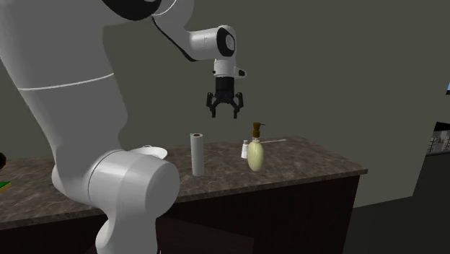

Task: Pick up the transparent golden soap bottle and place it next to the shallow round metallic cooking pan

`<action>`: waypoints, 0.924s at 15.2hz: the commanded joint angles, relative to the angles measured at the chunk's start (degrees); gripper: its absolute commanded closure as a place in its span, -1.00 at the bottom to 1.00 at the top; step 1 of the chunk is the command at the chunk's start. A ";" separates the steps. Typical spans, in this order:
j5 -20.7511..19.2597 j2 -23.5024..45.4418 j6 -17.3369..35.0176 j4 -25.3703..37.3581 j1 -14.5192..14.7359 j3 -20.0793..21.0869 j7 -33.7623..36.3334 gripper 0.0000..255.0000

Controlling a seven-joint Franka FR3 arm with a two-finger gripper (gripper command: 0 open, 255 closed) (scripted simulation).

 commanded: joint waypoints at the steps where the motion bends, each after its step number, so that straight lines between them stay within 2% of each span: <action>1: 0.13 4.59 0.60 4.00 -0.41 -0.75 -0.81 -1.00; 8: 1.76 20.59 0.21 20.32 -2.15 -2.60 -3.29 -1.00; 14: 3.93 35.91 -3.64 39.37 -4.71 -3.44 -5.18 -1.00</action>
